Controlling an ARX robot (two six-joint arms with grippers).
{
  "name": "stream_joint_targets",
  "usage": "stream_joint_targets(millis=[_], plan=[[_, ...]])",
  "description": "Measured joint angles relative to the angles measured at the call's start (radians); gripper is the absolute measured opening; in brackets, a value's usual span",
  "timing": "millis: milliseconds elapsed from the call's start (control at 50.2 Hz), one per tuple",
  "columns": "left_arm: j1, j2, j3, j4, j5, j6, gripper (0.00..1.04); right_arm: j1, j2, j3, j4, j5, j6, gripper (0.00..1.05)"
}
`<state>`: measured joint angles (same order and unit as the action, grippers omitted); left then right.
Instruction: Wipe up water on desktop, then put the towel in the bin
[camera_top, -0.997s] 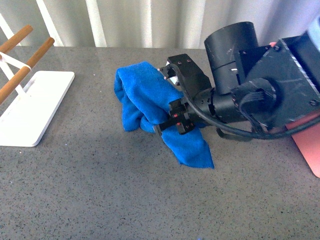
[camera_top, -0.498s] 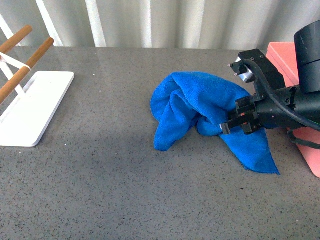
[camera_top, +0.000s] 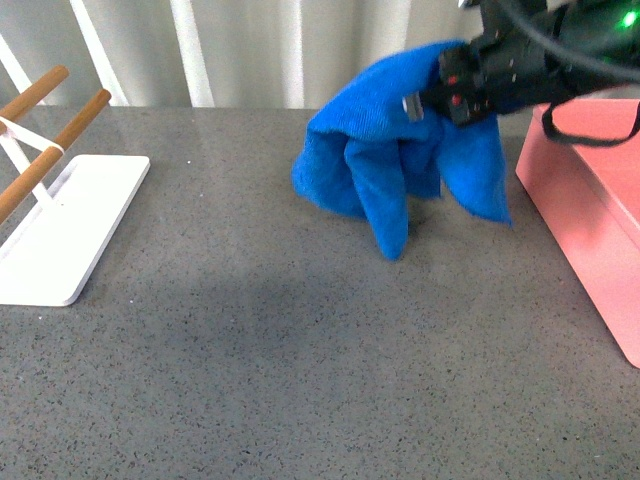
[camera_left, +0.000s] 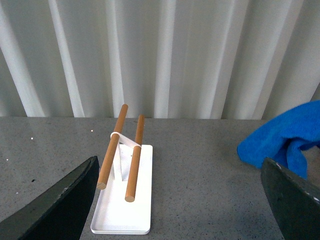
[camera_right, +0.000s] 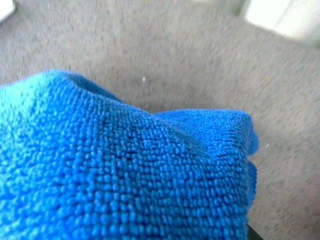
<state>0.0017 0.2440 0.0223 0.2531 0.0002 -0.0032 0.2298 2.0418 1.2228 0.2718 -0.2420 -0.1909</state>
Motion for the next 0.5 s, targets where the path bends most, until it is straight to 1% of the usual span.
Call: stream_joint_targets(millis=[100, 120, 319, 359, 379, 439, 459, 498], plan=[[0.000, 0.000, 0.000, 0.000, 0.000, 0.000, 0.98, -0.002, -0.038, 0.012, -0.003, -0.003, 0.000, 0.04], [0.000, -0.002, 0.000, -0.002, 0.000, 0.001, 0.95, -0.002, -0.040, 0.011, -0.003, -0.003, 0.000, 0.04], [0.000, -0.061, 0.000, -0.066, 0.000, 0.001, 0.50, -0.002, -0.040, -0.028, 0.013, -0.005, 0.000, 0.04], [0.000, -0.070, 0.000, -0.075, 0.000, 0.001, 0.43, -0.002, -0.040, -0.028, 0.016, -0.003, 0.000, 0.04], [0.000, -0.087, 0.000, -0.092, 0.000, 0.001, 0.39, -0.002, -0.039, -0.027, 0.016, -0.003, 0.001, 0.04], [0.000, -0.192, 0.000, -0.233, 0.000, 0.001, 0.25, -0.002, -0.038, -0.025, 0.016, 0.000, 0.002, 0.04], [0.000, -0.200, 0.000, -0.239, 0.000, 0.001, 0.23, -0.002, -0.037, -0.023, 0.016, 0.002, 0.003, 0.04], [0.000, -0.229, 0.000, -0.247, 0.000, 0.001, 0.16, -0.001, -0.036, -0.019, 0.014, 0.003, 0.005, 0.04]])
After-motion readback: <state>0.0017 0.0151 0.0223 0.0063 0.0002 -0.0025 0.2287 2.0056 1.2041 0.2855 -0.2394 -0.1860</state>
